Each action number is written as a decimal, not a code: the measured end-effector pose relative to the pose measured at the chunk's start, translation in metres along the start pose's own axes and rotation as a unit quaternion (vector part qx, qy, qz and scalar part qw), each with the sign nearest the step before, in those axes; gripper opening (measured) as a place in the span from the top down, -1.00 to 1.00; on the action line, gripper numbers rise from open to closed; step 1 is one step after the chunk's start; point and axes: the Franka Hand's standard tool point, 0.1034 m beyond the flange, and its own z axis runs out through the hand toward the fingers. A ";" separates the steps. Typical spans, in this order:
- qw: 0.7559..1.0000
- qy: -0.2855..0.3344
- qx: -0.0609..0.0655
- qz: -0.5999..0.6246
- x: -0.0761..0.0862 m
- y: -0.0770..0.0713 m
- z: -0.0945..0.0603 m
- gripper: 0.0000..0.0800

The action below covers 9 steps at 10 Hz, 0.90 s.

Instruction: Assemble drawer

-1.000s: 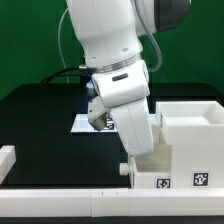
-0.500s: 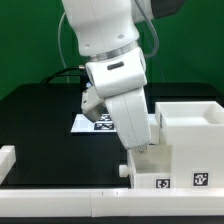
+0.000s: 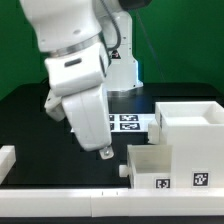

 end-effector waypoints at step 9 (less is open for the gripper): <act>1.000 0.009 0.008 0.008 0.016 -0.006 0.034 -0.62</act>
Offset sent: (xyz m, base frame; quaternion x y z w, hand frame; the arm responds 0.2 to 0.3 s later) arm 0.0038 0.0152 -0.0084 -0.0143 0.0097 0.0143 0.9997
